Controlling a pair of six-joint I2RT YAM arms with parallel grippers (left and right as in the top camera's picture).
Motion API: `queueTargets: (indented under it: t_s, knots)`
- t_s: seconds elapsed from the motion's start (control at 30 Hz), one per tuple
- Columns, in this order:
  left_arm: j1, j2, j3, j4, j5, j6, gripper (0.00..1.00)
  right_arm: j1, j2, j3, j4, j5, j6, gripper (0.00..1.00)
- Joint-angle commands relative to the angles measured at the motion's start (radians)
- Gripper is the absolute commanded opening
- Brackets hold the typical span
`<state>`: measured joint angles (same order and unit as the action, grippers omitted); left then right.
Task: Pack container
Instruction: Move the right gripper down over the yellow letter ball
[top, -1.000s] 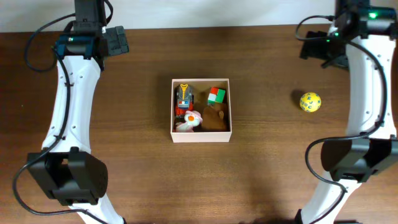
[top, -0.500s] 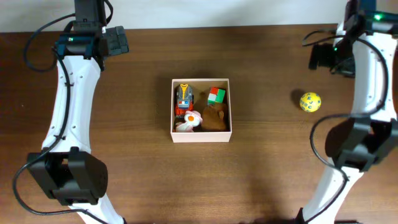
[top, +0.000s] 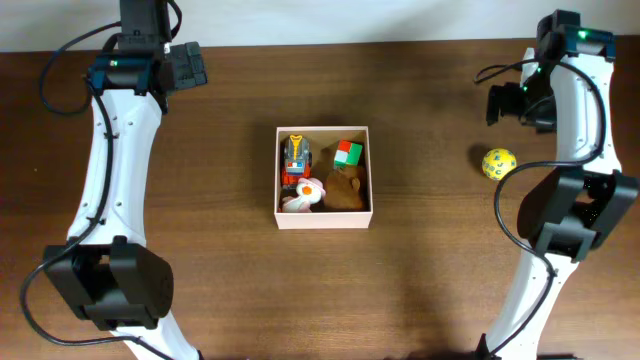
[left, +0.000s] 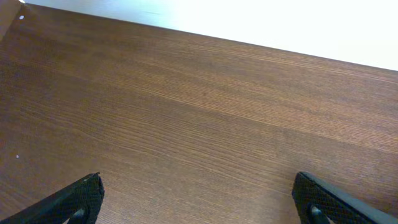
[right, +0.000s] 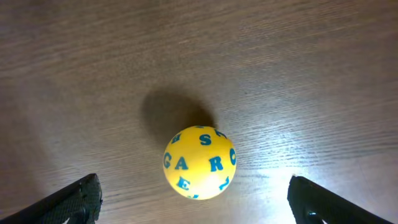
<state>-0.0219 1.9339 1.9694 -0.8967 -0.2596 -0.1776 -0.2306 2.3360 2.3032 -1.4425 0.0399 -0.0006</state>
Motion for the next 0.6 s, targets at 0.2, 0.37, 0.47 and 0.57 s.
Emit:
queueTargets:
  t_s: [0.2, 0.37, 0.47, 0.57]
  knots:
    - [0.001, -0.004, 0.006, -0.002, -0.01, -0.012, 0.99, -0.014, 0.086, -0.003, -0.003, -0.006, -0.018, 0.99]
    - [0.001, -0.004, 0.006, -0.002, -0.01, -0.012, 0.99, -0.021, 0.103, -0.008, -0.009, -0.006, -0.018, 0.99]
    - [0.0, -0.004, 0.006, -0.002, -0.01, -0.012, 0.99, -0.031, 0.108, -0.016, -0.016, -0.006, -0.017, 0.99]
    - [0.001, -0.004, 0.006, -0.002, -0.01, -0.012, 0.99, -0.043, 0.107, -0.037, -0.023, -0.006, -0.018, 0.99]
